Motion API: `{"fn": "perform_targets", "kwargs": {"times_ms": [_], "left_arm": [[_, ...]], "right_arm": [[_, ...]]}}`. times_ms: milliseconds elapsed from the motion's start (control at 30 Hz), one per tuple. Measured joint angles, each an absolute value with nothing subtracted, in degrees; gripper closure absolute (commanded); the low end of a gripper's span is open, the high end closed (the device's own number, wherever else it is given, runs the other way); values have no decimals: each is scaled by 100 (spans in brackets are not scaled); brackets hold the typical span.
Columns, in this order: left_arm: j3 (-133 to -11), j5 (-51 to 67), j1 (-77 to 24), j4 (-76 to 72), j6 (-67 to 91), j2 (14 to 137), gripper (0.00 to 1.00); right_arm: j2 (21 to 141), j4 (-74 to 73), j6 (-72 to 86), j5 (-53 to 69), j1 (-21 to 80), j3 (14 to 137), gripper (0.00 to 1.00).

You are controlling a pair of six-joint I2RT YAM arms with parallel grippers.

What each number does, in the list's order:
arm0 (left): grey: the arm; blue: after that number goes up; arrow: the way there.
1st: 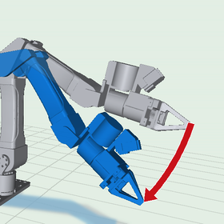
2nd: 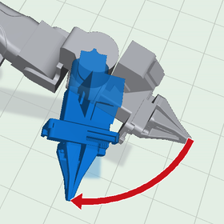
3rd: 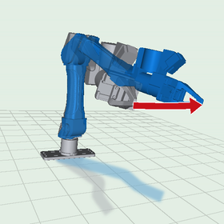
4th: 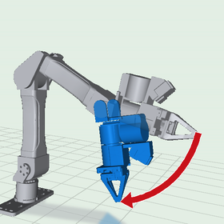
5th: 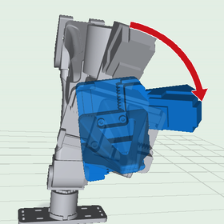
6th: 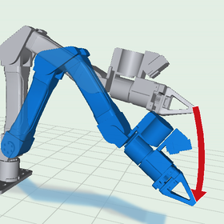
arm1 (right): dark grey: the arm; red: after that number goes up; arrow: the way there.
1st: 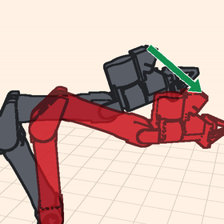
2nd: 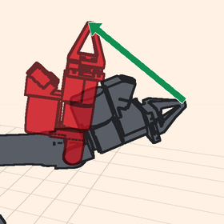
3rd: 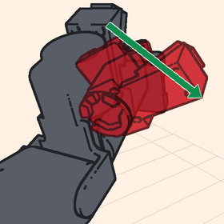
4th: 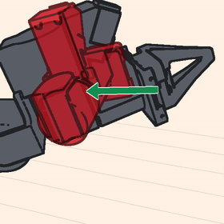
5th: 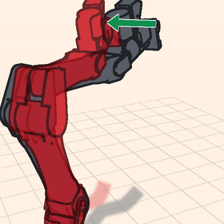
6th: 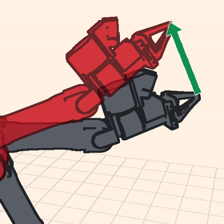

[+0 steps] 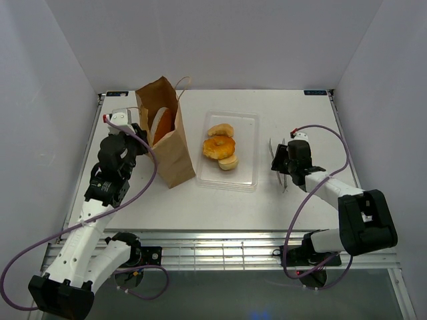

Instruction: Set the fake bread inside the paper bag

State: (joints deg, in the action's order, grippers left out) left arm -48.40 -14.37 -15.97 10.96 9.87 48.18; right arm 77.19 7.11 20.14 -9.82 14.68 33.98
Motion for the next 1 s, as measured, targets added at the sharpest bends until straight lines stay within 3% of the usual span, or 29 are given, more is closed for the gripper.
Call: {"fn": "perform_targets", "kwargs": {"times_ms": [300, 567, 1000], "left_arm": [[-4842, -1444, -1597, 1120, 985, 4648, 47], [-4840, -1490, -1597, 1155, 967, 4482, 46], [-4818, -1549, -1597, 1092, 969, 4189, 46]], "right_arm": [[8012, 917, 2010, -856, 1468, 3398, 37], [8128, 921, 1988, -727, 1463, 3398, 23], [8180, 753, 1900, -567, 1463, 3603, 14]]}}
